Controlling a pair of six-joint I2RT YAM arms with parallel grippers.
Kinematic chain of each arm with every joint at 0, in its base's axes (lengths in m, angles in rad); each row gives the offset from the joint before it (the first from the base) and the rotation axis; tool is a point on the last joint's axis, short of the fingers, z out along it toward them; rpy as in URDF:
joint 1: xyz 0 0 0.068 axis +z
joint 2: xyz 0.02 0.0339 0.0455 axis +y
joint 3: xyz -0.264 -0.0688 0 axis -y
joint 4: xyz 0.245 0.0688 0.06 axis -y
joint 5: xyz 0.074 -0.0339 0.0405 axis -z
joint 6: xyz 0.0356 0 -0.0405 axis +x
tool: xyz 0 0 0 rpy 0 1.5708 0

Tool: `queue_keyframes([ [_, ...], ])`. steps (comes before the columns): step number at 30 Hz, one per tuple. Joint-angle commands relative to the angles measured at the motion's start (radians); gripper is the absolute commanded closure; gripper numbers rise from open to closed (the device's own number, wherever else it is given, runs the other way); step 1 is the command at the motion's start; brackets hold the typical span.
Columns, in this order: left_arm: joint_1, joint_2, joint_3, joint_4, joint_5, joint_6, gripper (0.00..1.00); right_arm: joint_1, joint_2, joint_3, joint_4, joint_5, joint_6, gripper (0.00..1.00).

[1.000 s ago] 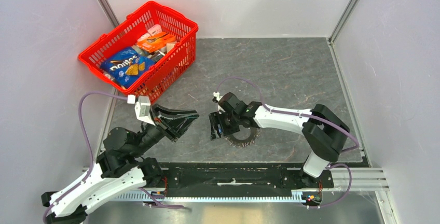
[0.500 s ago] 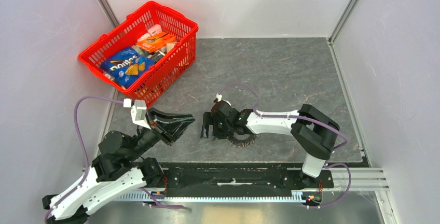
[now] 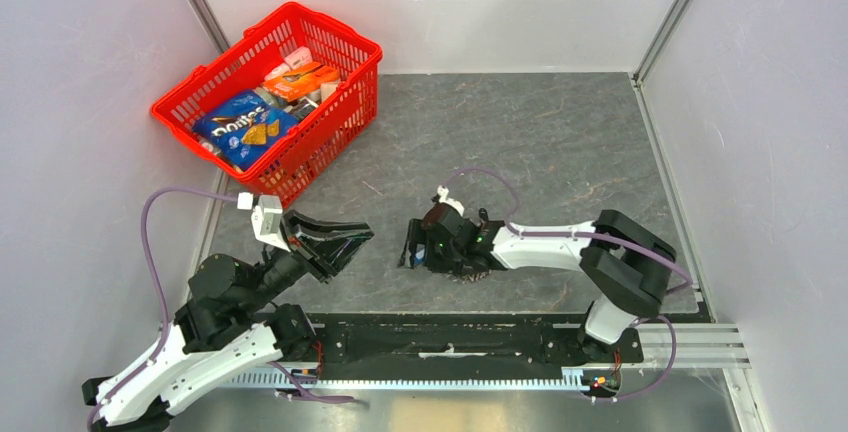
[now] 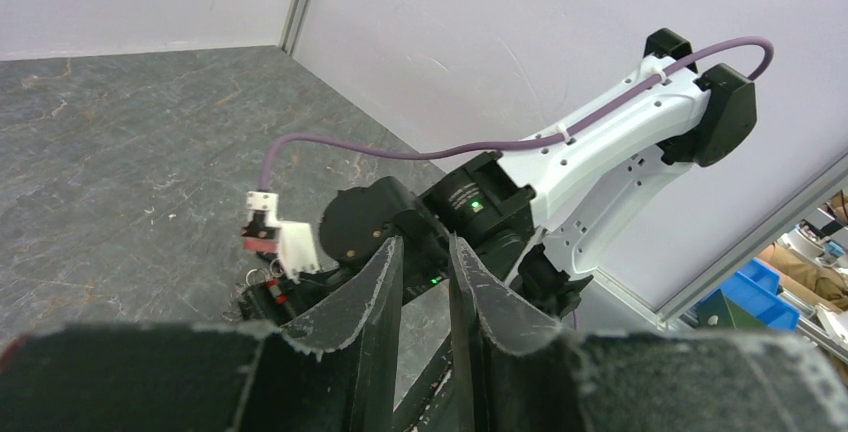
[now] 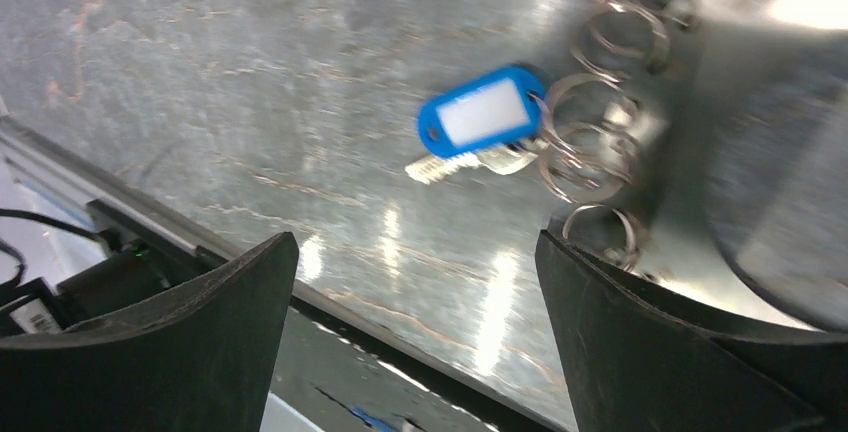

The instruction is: Put the keys on the keyring

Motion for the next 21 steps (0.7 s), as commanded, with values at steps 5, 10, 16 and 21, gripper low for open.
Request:
queue_keyframes([
  [5,0.000,0.027,0.026,0.045,-0.006,0.032,0.70,-0.033,-0.163,-0.126,-0.242,0.217,-0.025,0.03],
  [10,0.000,0.047,0.032,0.056,0.009,0.032,0.70,-0.146,-0.248,-0.174,-0.285,0.226,-0.105,0.03],
  [16,0.001,0.052,0.029,0.062,0.008,0.035,0.70,-0.178,-0.329,-0.172,-0.274,0.187,-0.129,0.03],
  [21,0.000,0.063,0.030,0.071,0.014,0.040,0.70,-0.122,-0.309,-0.145,-0.240,0.166,-0.045,0.03],
])
